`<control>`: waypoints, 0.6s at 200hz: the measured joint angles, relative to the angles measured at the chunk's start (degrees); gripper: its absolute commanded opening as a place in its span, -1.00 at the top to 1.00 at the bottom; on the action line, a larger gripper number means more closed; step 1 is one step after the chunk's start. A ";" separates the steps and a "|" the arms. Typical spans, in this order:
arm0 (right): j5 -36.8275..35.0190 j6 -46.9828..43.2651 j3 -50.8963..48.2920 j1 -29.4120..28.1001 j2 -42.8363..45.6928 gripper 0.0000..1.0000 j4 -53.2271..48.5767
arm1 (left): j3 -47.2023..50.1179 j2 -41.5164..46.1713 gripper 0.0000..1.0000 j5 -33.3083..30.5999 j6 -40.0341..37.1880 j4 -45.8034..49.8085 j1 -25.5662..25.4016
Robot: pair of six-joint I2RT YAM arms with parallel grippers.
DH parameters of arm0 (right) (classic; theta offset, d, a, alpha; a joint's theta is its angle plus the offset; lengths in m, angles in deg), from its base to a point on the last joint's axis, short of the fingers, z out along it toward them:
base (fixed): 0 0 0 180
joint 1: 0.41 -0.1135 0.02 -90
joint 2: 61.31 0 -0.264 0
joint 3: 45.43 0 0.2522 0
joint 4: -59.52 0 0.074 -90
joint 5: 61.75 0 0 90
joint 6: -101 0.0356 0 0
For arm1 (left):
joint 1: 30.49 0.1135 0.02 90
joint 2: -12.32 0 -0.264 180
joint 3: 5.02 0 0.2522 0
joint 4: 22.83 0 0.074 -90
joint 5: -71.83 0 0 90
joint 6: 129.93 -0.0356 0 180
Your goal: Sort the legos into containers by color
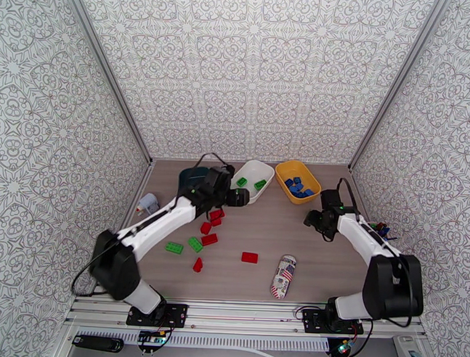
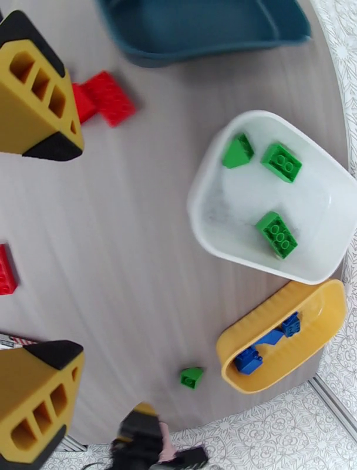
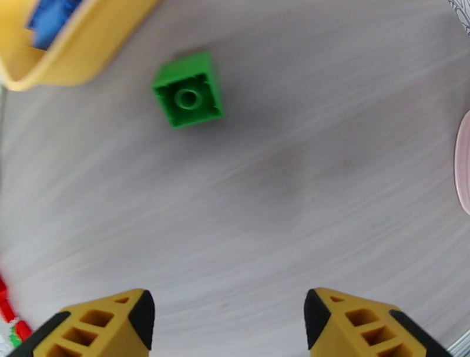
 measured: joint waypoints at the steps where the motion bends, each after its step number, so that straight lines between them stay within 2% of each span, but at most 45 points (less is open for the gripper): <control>1: -0.02 -0.02 0.04 0.00 -0.11 -0.36 0.00 | 0.31 0.22 -0.74 -0.04 0.09 -0.07 -0.09; 57: -0.70 -3.10 6.45 0.00 -6.64 -0.34 0.17 | 21.59 14.95 -0.78 -5.14 9.99 -2.38 -5.31; 120: -3.30 -5.46 13.18 0.00 -15.69 -0.29 0.09 | 30.14 26.38 -0.80 -9.55 17.44 -1.60 -8.28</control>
